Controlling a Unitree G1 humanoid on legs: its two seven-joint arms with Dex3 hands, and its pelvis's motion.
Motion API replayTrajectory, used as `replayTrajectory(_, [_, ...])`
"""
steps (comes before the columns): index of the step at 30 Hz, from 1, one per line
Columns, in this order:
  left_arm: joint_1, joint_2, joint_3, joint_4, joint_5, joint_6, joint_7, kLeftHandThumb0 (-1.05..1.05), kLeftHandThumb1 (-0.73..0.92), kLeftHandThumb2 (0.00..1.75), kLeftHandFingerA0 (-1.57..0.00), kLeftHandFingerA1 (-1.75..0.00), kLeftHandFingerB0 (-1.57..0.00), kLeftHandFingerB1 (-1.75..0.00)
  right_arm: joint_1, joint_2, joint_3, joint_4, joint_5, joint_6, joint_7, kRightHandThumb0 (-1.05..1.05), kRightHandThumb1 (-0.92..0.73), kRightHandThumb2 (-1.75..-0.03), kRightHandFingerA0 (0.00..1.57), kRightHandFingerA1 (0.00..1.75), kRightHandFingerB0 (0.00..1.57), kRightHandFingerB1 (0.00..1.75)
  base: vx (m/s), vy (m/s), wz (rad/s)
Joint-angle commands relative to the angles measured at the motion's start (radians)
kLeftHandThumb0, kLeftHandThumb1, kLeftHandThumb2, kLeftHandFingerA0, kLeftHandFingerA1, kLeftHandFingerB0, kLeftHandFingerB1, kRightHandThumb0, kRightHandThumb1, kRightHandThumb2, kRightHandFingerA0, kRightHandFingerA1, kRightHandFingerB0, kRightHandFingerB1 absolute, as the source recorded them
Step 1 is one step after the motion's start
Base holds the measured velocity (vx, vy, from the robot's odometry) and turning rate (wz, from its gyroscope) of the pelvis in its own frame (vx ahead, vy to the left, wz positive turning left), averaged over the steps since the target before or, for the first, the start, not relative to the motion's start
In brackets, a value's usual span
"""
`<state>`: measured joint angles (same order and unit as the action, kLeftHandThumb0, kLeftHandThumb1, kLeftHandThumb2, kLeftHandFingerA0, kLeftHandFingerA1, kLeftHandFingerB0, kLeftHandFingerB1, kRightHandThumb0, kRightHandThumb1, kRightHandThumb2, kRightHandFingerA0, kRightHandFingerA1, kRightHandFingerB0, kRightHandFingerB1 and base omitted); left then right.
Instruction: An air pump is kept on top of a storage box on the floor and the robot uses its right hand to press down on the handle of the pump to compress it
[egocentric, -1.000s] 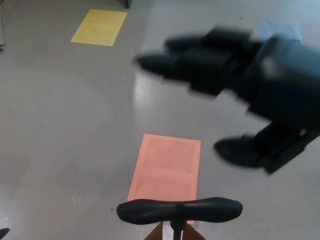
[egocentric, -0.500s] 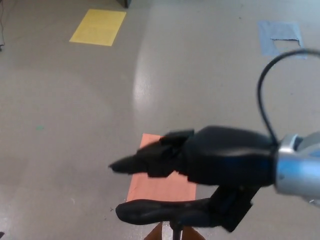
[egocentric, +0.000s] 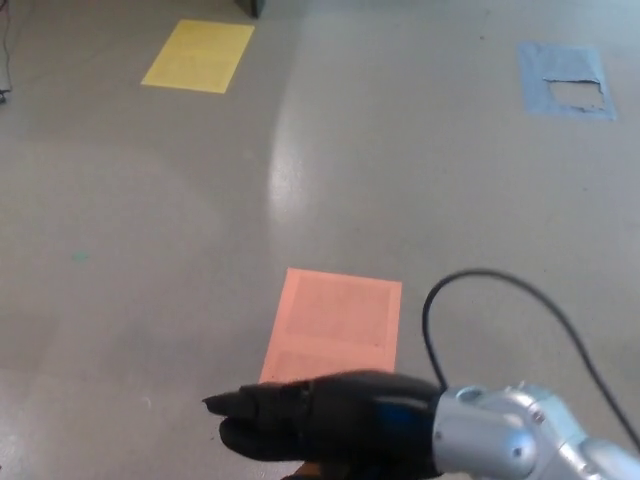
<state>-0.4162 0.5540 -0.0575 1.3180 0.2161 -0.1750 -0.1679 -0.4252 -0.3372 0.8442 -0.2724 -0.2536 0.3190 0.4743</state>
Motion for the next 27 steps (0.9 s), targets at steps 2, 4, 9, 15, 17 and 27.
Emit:
replayTrajectory(2, [0.011,0.017,0.013,0.008,0.001,-0.025,-0.011,-0.61,0.61,0.59,-0.37,-0.50,-0.39,-0.36,0.112,0.082,0.067,0.289,-0.156,-0.116,-0.184,-0.90,-0.84,-1.18,0.00,0.16,0.00,0.15,0.00,0.000,0.00])
replayTrajectory(4, [0.017,0.015,0.013,0.008,0.001,-0.025,-0.009,-0.62,0.61,0.59,-0.36,-0.51,-0.39,-0.36,0.124,0.111,0.077,0.383,-0.177,-0.139,-0.236,-0.93,-0.85,-1.19,0.01,0.15,0.01,0.13,0.00,0.000,0.00])
replayTrajectory(9, [0.035,0.011,0.010,0.006,0.003,-0.028,-0.001,-0.62,0.61,0.59,-0.37,-0.51,-0.39,-0.36,0.128,0.189,0.107,0.682,-0.233,-0.222,-0.403,-0.87,-0.82,-1.15,0.05,0.23,0.05,0.20,0.00,0.000,0.00])
replayTrajectory(15, [0.044,0.005,0.006,0.009,0.007,-0.022,0.007,-0.63,0.61,0.59,-0.41,-0.53,-0.39,-0.36,0.080,0.288,0.106,1.056,-0.261,-0.288,-0.587,-0.87,-0.84,-1.19,0.07,0.27,0.07,0.20,0.00,0.000,0.00])
replayTrajectory(17, [0.046,0.004,0.010,0.008,0.003,-0.026,0.004,-0.62,0.61,0.59,-0.37,-0.51,-0.39,-0.36,0.061,0.307,0.112,1.140,-0.274,-0.291,-0.629,-0.85,-0.84,-1.19,0.08,0.29,0.07,0.23,0.00,0.000,0.00])
replayTrajectory(27, [0.044,0.002,0.011,0.006,0.001,-0.033,-0.001,-0.62,0.62,0.59,-0.36,-0.51,-0.38,-0.35,-0.014,0.357,0.156,1.362,-0.311,-0.246,-0.653,-0.88,-0.83,-1.19,0.08,0.24,0.08,0.20,0.00,0.000,0.00])
